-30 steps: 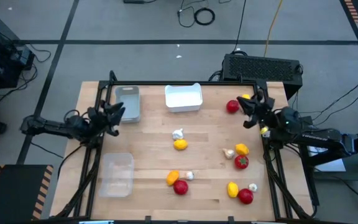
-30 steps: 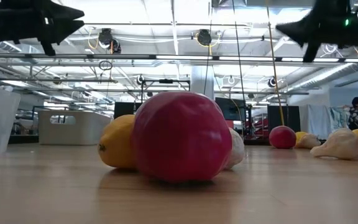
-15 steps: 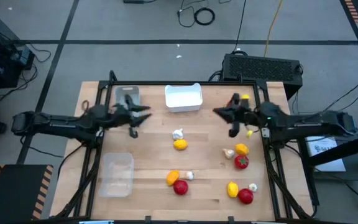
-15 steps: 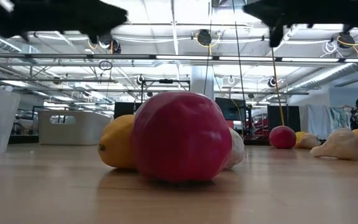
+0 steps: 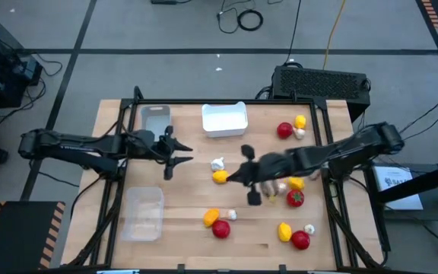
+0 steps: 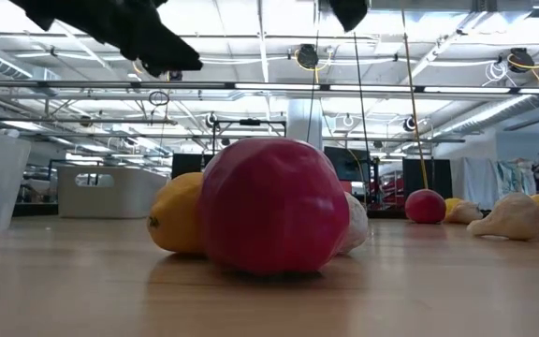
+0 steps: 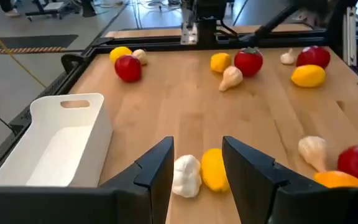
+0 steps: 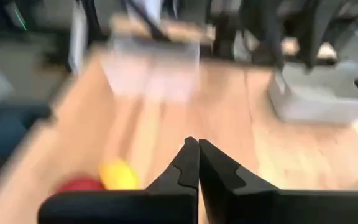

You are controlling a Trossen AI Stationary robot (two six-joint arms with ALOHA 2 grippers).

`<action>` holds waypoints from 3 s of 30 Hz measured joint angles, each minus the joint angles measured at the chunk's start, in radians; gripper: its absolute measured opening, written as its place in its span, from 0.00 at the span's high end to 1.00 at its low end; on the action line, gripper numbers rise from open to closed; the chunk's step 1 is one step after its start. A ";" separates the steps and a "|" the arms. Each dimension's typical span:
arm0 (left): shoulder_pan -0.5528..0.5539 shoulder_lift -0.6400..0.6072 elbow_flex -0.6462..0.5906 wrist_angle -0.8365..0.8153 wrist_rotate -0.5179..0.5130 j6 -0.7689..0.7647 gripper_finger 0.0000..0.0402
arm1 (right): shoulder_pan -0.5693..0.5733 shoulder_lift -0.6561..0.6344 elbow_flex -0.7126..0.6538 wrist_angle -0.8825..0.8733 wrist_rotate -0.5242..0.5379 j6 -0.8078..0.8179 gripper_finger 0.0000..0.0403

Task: Sort produce into baskets
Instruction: Put the lemon into the white bin

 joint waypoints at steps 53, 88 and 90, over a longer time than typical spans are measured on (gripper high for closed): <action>-0.017 0.109 0.000 -0.117 -0.027 0.080 0.64 | -0.097 0.465 0.187 -0.182 0.047 -0.014 0.46; -0.019 -0.040 0.094 -0.528 -0.200 -0.072 0.42 | -0.112 0.545 0.186 -0.204 0.079 0.095 0.46; -0.019 -0.052 0.089 -0.525 -0.199 -0.063 0.42 | -0.112 0.548 0.186 -0.208 0.082 0.104 0.46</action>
